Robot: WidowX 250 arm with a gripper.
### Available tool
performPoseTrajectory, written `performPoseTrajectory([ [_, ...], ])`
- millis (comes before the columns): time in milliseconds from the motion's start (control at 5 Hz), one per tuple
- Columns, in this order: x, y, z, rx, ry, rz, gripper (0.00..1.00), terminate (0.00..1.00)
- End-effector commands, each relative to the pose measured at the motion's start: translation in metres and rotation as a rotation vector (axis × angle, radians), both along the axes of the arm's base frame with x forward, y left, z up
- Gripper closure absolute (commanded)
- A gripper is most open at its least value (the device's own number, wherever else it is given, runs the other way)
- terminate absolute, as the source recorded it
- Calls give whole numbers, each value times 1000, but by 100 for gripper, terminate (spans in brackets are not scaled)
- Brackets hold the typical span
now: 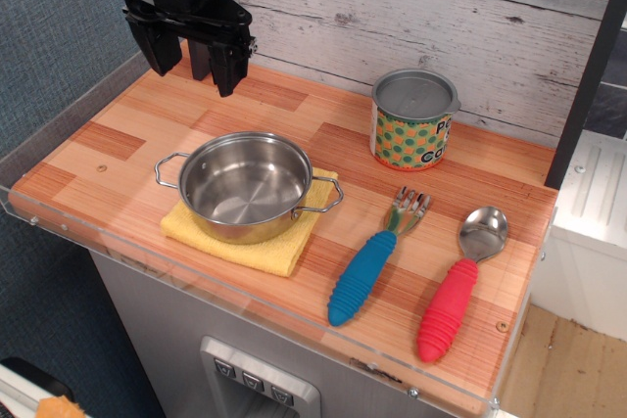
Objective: Put the fork to the left of the spoon.
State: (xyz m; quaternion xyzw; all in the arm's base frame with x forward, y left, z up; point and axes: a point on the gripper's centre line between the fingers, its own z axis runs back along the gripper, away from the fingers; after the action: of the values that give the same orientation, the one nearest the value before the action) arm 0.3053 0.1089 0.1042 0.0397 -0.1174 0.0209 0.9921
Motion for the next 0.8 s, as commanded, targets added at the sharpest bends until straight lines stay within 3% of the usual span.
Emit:
performPoseTrajectory([
  [0,0,0,0,0,0,0,0,0],
  [600,-14,-43,2,-66,19,-7,0,0],
])
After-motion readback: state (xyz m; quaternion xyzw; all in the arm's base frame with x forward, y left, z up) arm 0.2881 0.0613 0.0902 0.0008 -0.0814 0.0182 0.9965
